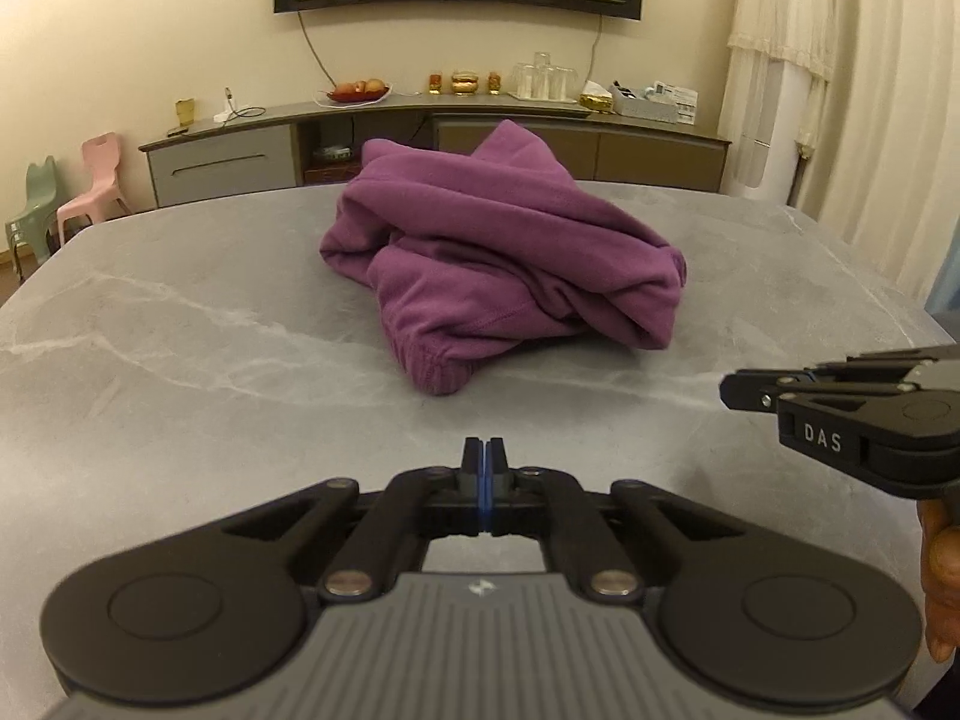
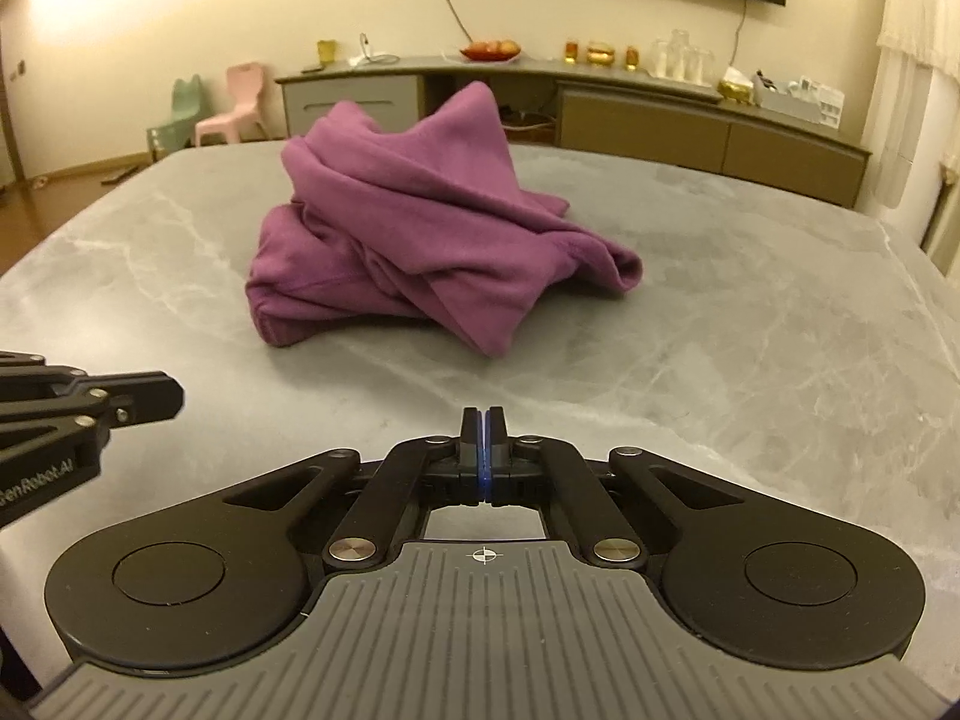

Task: Fold clothes
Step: 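Move both grippers toward the crumpled purple sweatpants on the table, then grasp the purple sweatpants with the right gripper while the left gripper grasps another part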

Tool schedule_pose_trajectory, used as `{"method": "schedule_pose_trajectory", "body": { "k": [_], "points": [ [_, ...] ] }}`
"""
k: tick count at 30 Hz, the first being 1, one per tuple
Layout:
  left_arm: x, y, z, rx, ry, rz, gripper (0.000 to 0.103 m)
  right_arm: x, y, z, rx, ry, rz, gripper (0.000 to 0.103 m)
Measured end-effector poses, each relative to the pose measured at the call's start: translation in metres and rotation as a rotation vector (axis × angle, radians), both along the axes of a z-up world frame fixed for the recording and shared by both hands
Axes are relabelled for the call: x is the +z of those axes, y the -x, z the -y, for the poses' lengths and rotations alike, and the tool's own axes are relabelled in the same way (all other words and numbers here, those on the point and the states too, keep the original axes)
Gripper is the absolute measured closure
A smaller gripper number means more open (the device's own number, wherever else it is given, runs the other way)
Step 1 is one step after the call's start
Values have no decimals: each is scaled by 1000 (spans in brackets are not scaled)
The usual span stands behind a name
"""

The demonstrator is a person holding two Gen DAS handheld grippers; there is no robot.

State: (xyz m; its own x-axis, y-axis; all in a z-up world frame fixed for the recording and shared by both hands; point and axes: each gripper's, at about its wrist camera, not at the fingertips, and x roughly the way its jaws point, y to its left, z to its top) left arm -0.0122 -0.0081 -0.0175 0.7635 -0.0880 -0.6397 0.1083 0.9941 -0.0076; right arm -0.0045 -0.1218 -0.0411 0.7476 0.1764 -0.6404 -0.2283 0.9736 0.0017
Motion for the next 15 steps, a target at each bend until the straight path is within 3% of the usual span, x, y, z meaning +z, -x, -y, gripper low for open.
{"method": "schedule_pose_trajectory", "body": {
  "k": [2,3,4,5,6,7,8,10,15],
  "points": [
    [-3,-2,1,0,-12,-15,102,-1,1,0,-7,3,1,103],
    [-4,-3,3,3,-26,-17,92,-2,0,0,-14,7,-6,103],
    [-6,-2,4,7,-46,-10,71,-3,-1,0,-21,11,-13,92],
    [-8,-2,6,12,-67,-4,52,-3,-2,0,-28,15,-20,75],
    [-7,0,8,14,-99,18,14,-4,-2,1,-35,19,-25,61],
    [-5,3,13,13,-143,56,1,-4,-2,0,-39,22,-21,39],
    [-3,7,17,13,-186,95,1,-4,-2,0,-42,24,-17,29],
    [5,9,22,-2,-241,143,0,-2,-1,0,-32,23,-9,27],
    [30,-17,13,10,-213,126,0,-8,-4,-4,-9,34,-26,21]
  ]
}}
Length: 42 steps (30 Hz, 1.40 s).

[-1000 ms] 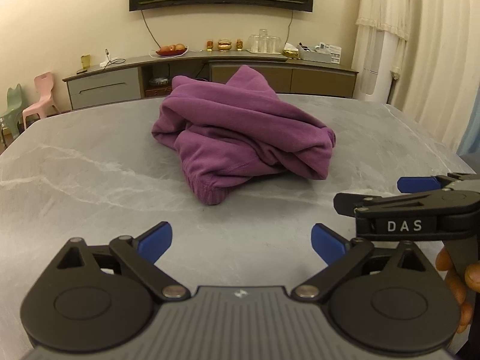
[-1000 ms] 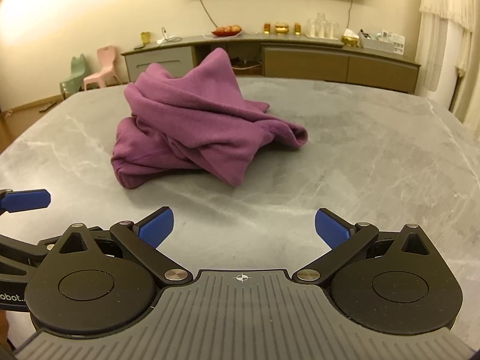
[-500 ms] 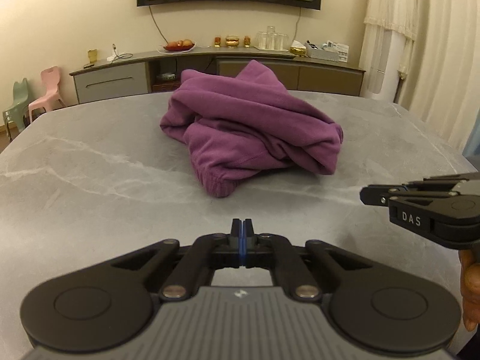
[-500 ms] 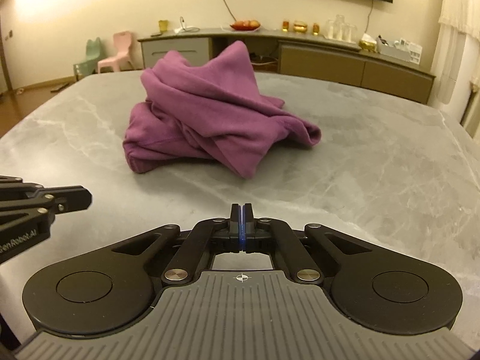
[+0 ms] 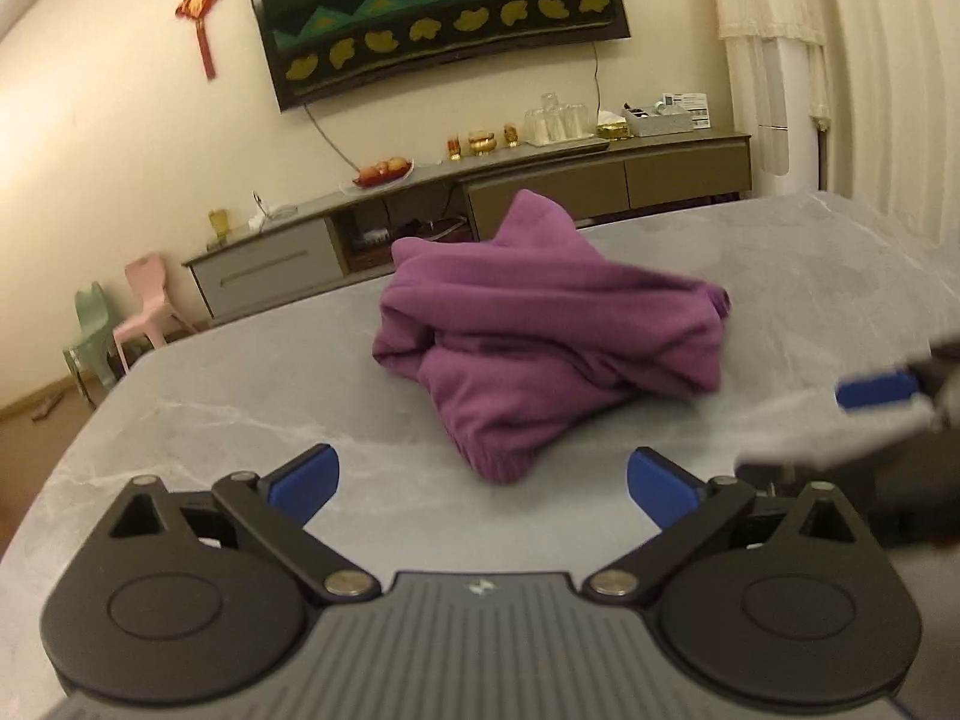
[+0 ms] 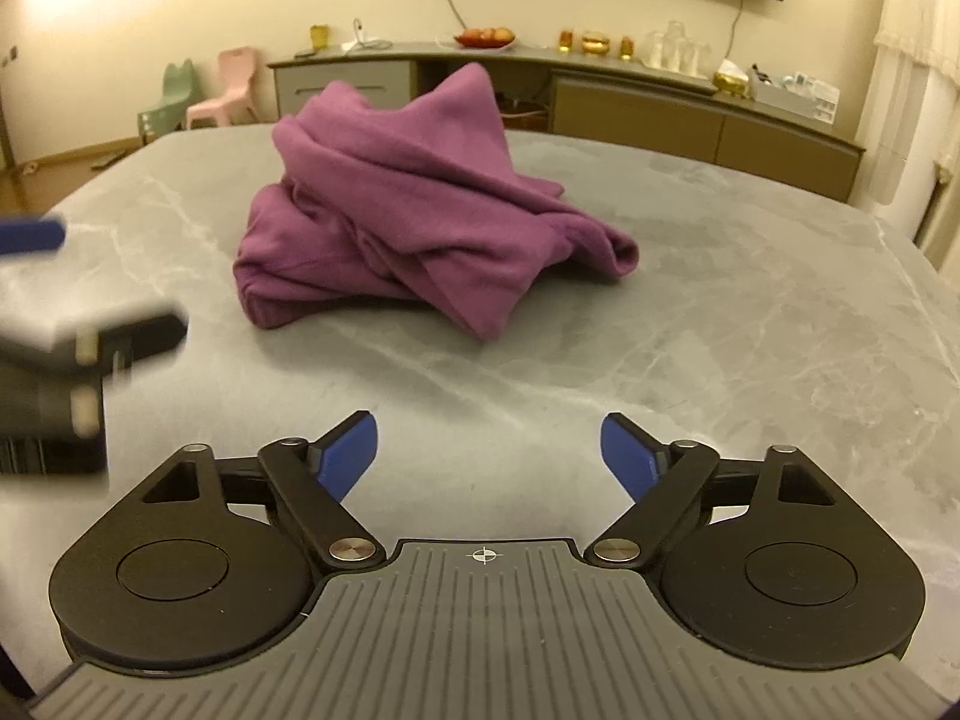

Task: Fold clothes
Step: 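Grasp the purple sweatpants with the right gripper while the left gripper grasps another part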

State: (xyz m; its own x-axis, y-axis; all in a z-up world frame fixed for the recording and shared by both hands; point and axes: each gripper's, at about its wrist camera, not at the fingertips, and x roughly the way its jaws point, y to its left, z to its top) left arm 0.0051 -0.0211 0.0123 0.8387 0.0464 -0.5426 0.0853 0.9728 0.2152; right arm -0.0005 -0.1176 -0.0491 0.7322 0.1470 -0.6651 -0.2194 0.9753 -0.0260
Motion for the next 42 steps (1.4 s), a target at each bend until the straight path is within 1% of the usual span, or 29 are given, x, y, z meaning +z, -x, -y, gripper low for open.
{"method": "schedule_pose_trajectory", "body": {
  "k": [4,6,8,10,12,13,14,16,17,18,19,20,21,22,23,25,27,29,30,31,34,36,37,38,39,40,41,42],
  "points": [
    [18,-35,-13,-15,102,-59,0,-2,-7,-7,16,15,4,21],
    [22,-50,-19,-27,161,-69,0,3,-13,-10,24,15,33,20],
    [16,-60,-25,-24,204,-64,0,8,-19,-14,20,18,73,12],
    [5,-64,-33,-17,241,-58,0,9,-24,-20,7,35,111,8],
    [-6,-67,-43,14,283,-87,0,8,-32,-27,8,54,128,8],
    [-8,-70,-47,30,301,-112,0,7,-38,-31,25,65,135,8],
    [-6,-71,-52,27,320,-117,0,6,-44,-35,42,79,143,8],
    [3,-72,-58,31,325,-78,0,5,-60,-43,81,142,169,10],
    [7,-72,-62,46,318,-57,0,5,-69,-47,101,174,180,21],
    [10,-74,-66,69,307,-35,0,4,-81,-50,122,203,177,35],
    [12,-75,-71,93,304,-23,0,5,-94,-51,145,209,146,60],
    [13,-76,-76,119,307,-19,0,15,-104,-50,158,189,126,73],
    [14,-78,-84,151,321,-19,0,25,-114,-49,172,170,106,79],
    [14,-79,-92,183,348,-23,0,35,-124,-48,185,151,86,95],
    [15,-79,-101,208,389,-33,0,48,-132,-45,196,121,80,96],
    [18,-80,-119,245,495,-47,0,111,-121,-28,189,-36,201,98],
    [21,-78,-132,271,572,-51,0,159,-92,-10,185,-154,330,98],
    [24,-76,-137,266,611,-59,0,185,-62,11,160,-221,427,98],
    [24,-76,-138,255,620,-68,0,184,-51,21,131,-222,447,98],
    [23,-76,-136,241,621,-80,0,171,-48,28,98,-193,422,97],
    [12,-80,-123,164,604,-151,0,89,-66,43,-20,-34,159,94],
    [3,-82,-111,107,578,-202,0,43,-67,59,-120,38,11,83],
    [0,-82,-105,86,562,-218,0,23,-67,67,-165,60,-53,76],
    [-4,-81,-100,71,552,-226,0,23,-64,72,-185,16,-58,73],
    [-7,-80,-97,62,547,-226,0,31,-60,74,-185,-26,-27,66],
    [-9,-79,-94,53,543,-225,0,39,-57,75,-183,-62,7,42],
    [-12,-77,-90,44,538,-224,0,49,-54,72,-175,-65,55,25],
    [-14,-80,-88,40,543,-229,0,54,-52,67,-168,-64,99,19]
  ]
}}
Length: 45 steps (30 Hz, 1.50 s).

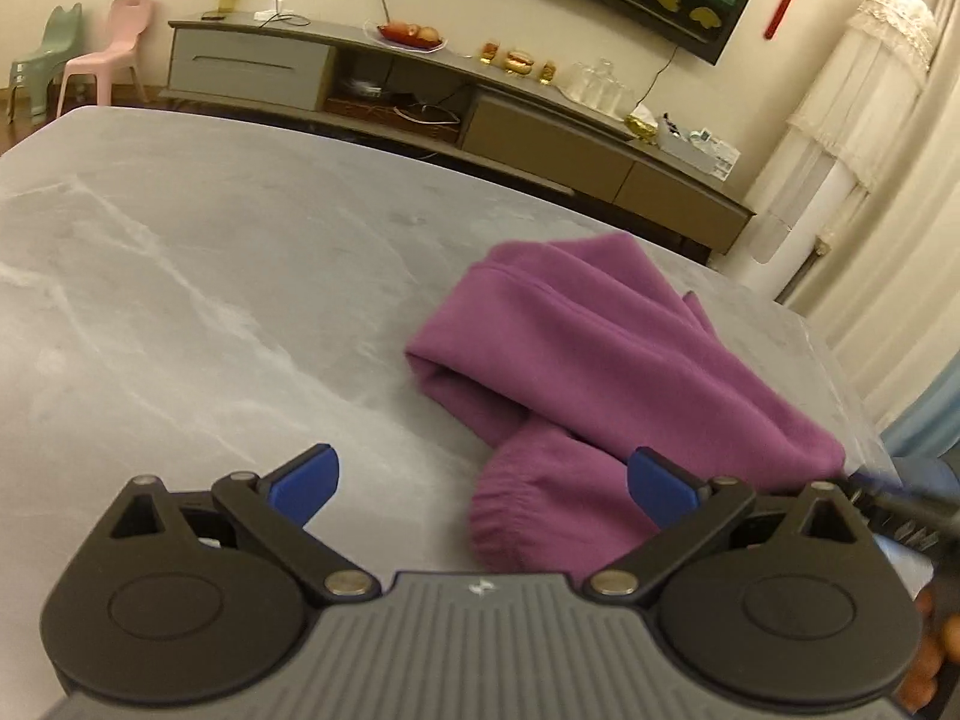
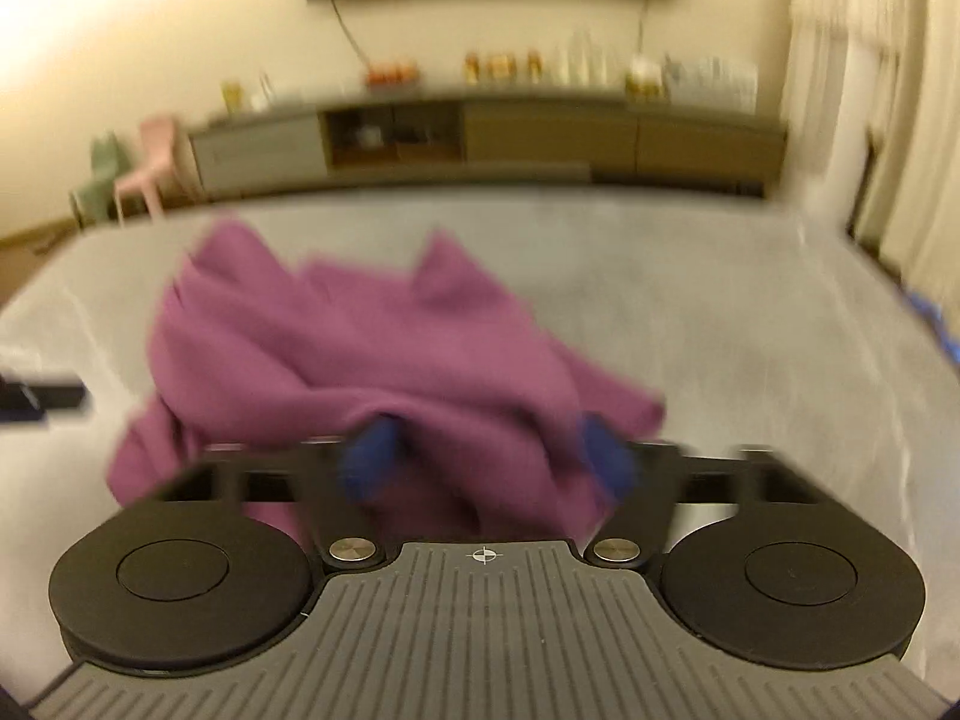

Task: Fold clothes

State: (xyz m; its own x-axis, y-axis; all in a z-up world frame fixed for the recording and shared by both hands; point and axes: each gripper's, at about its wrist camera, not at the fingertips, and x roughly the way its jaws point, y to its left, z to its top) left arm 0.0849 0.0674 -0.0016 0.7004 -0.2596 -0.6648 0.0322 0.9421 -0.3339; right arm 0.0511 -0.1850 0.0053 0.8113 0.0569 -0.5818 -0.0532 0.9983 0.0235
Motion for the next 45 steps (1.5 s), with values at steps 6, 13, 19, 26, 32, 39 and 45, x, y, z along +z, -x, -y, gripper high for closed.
{"method": "schedule_pose_trajectory", "body": {
  "k": [6,13,19,26,32,39,45],
  "points": [
    [-2,-42,6,-22,77,-68,0,-5,-9,21,-59,-163,43,13],
    [-4,-115,45,-48,10,-76,74,-65,-64,36,-89,-211,-184,74],
    [101,-63,21,-68,217,313,89,18,-6,32,38,-334,233,92],
    [51,45,14,-134,57,159,88,4,19,28,24,-340,42,82],
    [-54,44,-9,-49,103,-157,74,-34,1,46,-94,-518,-139,34],
    [-46,31,-4,-32,95,-69,26,-16,2,51,-140,-365,-62,13],
    [-18,3,-9,-11,64,30,90,-25,-3,8,176,-470,-193,96]
  ]
}}
